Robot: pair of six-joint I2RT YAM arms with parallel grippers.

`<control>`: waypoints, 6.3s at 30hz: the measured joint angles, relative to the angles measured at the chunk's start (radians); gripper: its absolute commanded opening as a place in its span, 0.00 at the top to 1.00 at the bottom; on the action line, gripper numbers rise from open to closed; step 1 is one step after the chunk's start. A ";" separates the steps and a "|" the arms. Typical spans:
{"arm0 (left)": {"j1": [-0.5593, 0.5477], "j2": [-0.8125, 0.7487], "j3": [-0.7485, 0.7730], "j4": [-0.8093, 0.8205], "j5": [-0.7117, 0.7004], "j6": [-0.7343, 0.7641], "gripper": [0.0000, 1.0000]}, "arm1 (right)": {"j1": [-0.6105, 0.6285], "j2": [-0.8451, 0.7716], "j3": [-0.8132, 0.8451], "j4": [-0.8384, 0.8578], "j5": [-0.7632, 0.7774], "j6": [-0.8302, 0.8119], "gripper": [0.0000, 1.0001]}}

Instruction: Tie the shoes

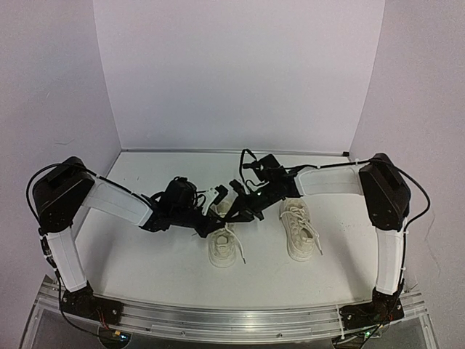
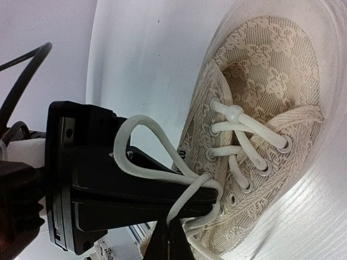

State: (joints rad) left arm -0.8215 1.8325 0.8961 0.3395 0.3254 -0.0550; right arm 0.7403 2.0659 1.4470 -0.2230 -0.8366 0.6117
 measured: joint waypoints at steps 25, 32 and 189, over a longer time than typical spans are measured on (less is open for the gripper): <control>0.031 0.041 -0.022 0.181 0.091 -0.098 1.00 | -0.088 -0.129 -0.029 -0.002 -0.070 0.007 0.77; 0.031 0.041 -0.022 0.170 0.093 -0.075 1.00 | -0.101 -0.131 -0.040 -0.018 -0.038 0.009 0.79; 0.147 -0.034 0.106 -0.204 0.208 -0.242 0.38 | 0.023 -0.010 -0.019 0.018 0.006 0.056 1.00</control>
State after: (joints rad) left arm -0.6743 1.7981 1.0016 0.1351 0.5338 -0.2973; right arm 0.7631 2.0559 1.4284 -0.2047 -0.8304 0.6678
